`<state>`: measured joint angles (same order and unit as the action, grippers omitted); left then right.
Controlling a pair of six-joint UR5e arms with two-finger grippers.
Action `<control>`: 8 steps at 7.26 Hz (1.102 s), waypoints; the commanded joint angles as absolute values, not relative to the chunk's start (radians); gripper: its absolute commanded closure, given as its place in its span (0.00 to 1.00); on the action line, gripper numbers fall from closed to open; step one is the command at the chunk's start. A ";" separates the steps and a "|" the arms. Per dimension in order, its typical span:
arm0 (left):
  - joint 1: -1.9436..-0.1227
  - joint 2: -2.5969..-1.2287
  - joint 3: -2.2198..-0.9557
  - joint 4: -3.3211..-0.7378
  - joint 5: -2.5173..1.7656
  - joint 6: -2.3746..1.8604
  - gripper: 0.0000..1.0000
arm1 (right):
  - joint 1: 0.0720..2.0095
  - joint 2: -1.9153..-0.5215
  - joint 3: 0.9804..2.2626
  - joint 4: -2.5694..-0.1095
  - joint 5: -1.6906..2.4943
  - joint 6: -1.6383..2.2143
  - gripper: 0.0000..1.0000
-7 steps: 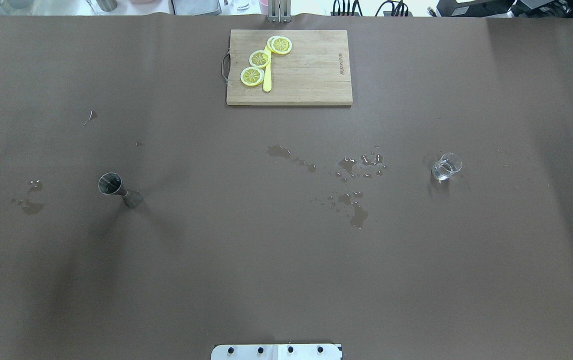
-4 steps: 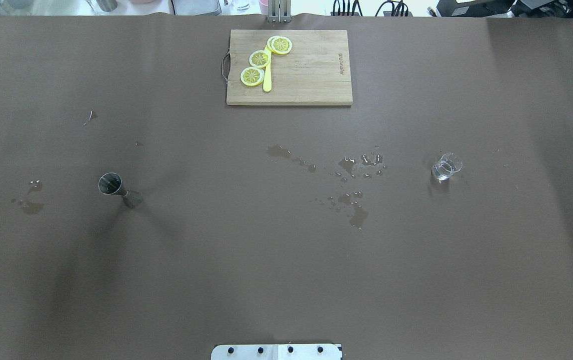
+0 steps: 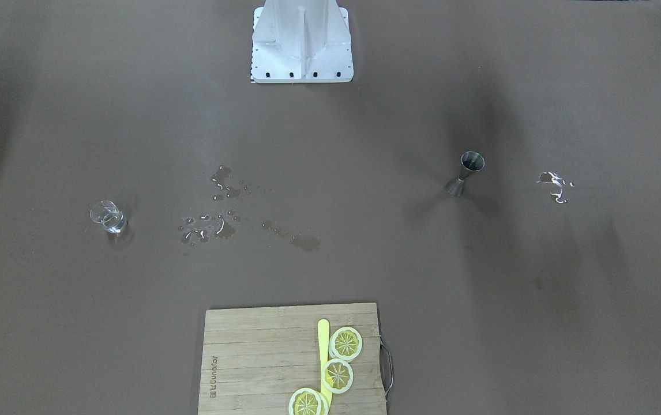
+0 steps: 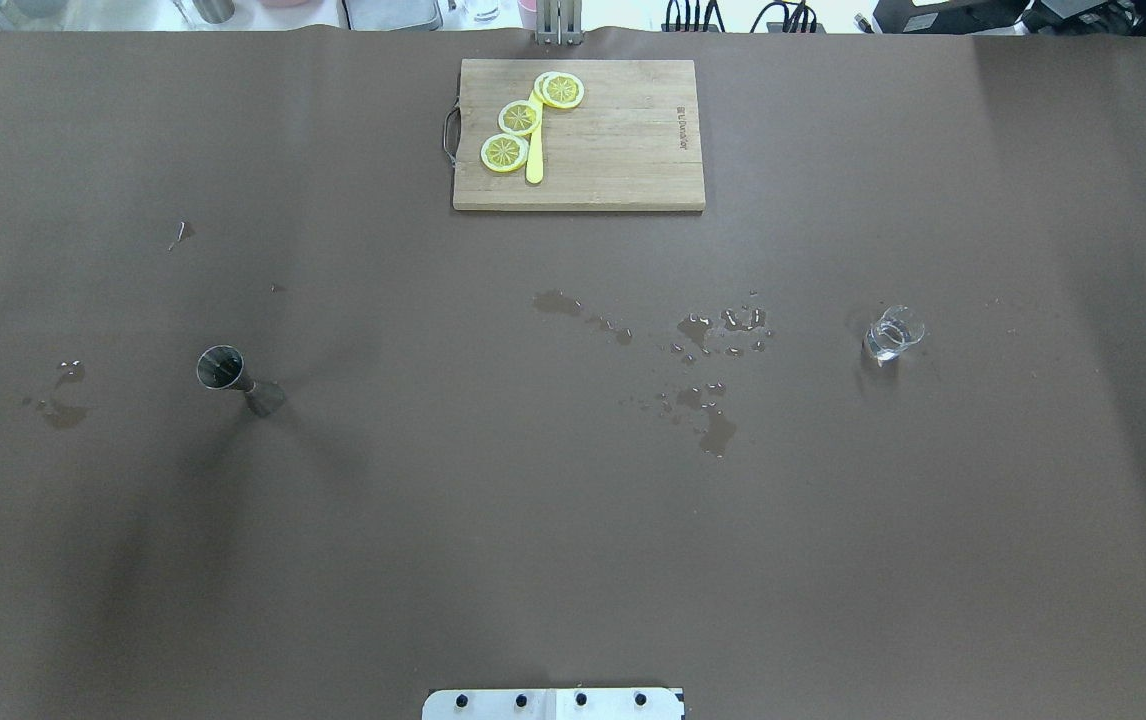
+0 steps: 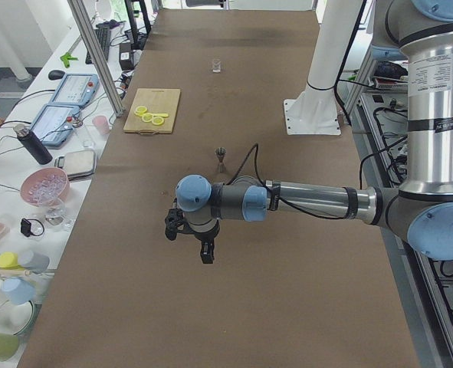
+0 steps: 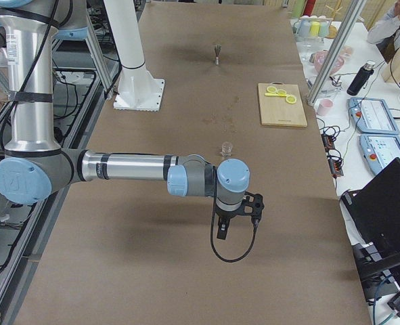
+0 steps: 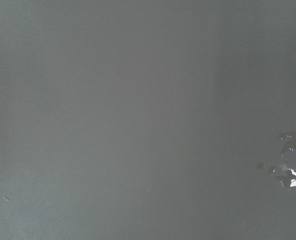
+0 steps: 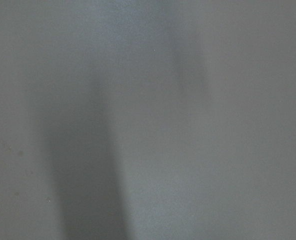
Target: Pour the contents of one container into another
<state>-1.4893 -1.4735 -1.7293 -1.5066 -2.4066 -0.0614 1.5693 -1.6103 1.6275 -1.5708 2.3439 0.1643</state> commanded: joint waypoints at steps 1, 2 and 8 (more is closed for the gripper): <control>-1.489 -1.480 -1.718 -1.506 -2.408 -0.061 0.01 | 1.569 -1.609 1.629 -1.571 2.344 0.164 0.00; -1.489 -1.480 -1.718 -1.506 -2.408 -0.061 0.01 | 1.569 -1.608 1.631 -1.571 2.344 0.164 0.00; -1.488 -1.482 -1.730 -1.505 -2.408 -0.061 0.01 | 1.569 -1.608 1.634 -1.572 2.342 0.164 0.00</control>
